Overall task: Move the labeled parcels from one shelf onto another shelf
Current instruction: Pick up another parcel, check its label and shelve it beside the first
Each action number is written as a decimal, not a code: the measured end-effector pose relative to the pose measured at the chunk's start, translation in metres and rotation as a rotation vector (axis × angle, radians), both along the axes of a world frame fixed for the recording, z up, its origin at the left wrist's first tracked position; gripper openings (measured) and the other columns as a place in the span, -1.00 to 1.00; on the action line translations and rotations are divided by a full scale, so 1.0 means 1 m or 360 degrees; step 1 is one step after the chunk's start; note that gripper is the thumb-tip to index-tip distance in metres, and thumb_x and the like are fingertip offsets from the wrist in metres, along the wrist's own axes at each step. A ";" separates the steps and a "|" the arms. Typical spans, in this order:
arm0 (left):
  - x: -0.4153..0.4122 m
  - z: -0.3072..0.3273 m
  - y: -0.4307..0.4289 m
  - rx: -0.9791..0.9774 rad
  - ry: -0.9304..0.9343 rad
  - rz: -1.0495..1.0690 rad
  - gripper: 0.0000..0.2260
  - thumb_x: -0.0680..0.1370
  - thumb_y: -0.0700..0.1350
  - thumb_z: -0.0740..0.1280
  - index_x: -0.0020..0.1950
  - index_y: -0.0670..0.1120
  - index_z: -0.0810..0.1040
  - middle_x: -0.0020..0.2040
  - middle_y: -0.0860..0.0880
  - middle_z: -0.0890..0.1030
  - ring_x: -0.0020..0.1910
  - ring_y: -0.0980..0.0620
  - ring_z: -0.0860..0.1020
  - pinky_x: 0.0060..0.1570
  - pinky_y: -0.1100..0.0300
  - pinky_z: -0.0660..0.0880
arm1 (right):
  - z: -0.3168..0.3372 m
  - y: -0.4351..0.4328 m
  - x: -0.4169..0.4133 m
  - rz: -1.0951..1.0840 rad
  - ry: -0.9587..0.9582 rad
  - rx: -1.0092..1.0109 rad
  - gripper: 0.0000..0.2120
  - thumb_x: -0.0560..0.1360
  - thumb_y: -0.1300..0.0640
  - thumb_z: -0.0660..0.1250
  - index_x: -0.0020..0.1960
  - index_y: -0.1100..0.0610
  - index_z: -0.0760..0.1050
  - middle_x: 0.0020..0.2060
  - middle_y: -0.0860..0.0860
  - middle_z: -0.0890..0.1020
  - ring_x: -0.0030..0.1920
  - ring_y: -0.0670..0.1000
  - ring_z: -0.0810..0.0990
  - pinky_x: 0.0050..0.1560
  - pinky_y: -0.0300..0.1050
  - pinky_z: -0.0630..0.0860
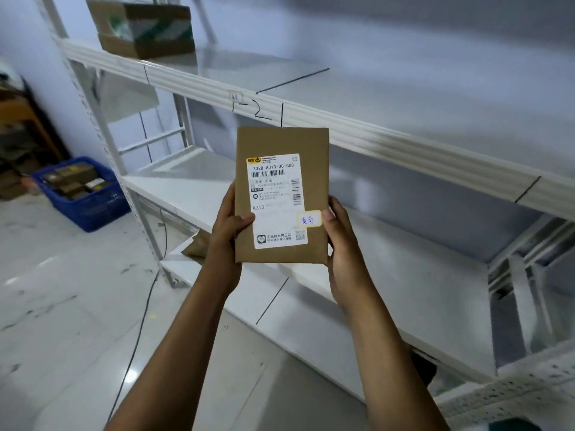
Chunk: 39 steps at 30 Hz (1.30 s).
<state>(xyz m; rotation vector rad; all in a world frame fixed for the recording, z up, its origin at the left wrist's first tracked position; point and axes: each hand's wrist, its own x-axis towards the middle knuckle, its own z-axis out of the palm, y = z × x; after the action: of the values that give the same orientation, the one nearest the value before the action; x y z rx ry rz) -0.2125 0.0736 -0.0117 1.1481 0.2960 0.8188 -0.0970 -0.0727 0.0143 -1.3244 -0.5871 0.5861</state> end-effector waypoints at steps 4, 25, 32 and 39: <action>-0.022 0.014 0.031 -0.0011 -0.0061 -0.0067 -0.36 0.53 -0.15 0.22 0.64 -0.04 0.34 0.45 -0.18 0.62 0.08 -0.19 0.65 -0.41 0.30 0.59 | 0.013 0.033 -0.020 0.0021 -0.0076 0.0010 -0.62 0.70 -0.04 0.16 0.50 -0.07 0.40 0.18 -0.18 0.73 0.14 -0.21 0.71 0.23 0.00 0.62; 0.053 0.176 0.239 0.0039 -0.0122 -0.0138 -0.43 0.58 -0.04 0.25 0.59 -0.16 0.47 0.26 -0.13 0.73 -0.04 -0.01 0.77 -0.24 0.19 0.64 | 0.161 0.244 0.036 -0.0265 -0.0628 0.0125 -0.46 0.53 -0.23 0.17 0.33 0.10 0.51 0.21 -0.02 0.70 0.22 0.03 0.65 0.28 0.02 0.54; 0.116 0.197 0.313 -0.0024 -0.0124 -0.0200 -0.72 0.49 -0.02 0.33 0.10 -0.14 0.65 -0.10 -0.09 0.78 -0.18 -0.07 0.71 -0.20 0.12 0.59 | 0.172 0.304 0.092 -0.0284 -0.0683 0.0204 -0.30 0.46 -0.42 0.13 0.41 0.01 0.47 0.30 -0.03 0.65 0.27 0.02 0.63 0.33 0.10 0.53; 0.156 0.201 0.337 0.0105 0.0006 -0.0481 -0.65 0.72 -0.02 0.12 0.14 -0.13 0.66 -0.18 -0.05 0.80 -0.26 -0.01 0.75 -0.23 0.16 0.66 | 0.162 0.323 0.110 -0.0502 -0.0581 0.0475 -0.32 0.59 -0.24 0.10 0.66 -0.10 0.07 0.50 -0.07 0.46 0.45 -0.04 0.50 0.48 0.03 0.43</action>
<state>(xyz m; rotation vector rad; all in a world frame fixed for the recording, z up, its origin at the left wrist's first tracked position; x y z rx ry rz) -0.0567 0.4111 0.1889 1.2205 0.0945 0.5633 0.0131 0.2500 0.1762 -1.2116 -0.7131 -0.0072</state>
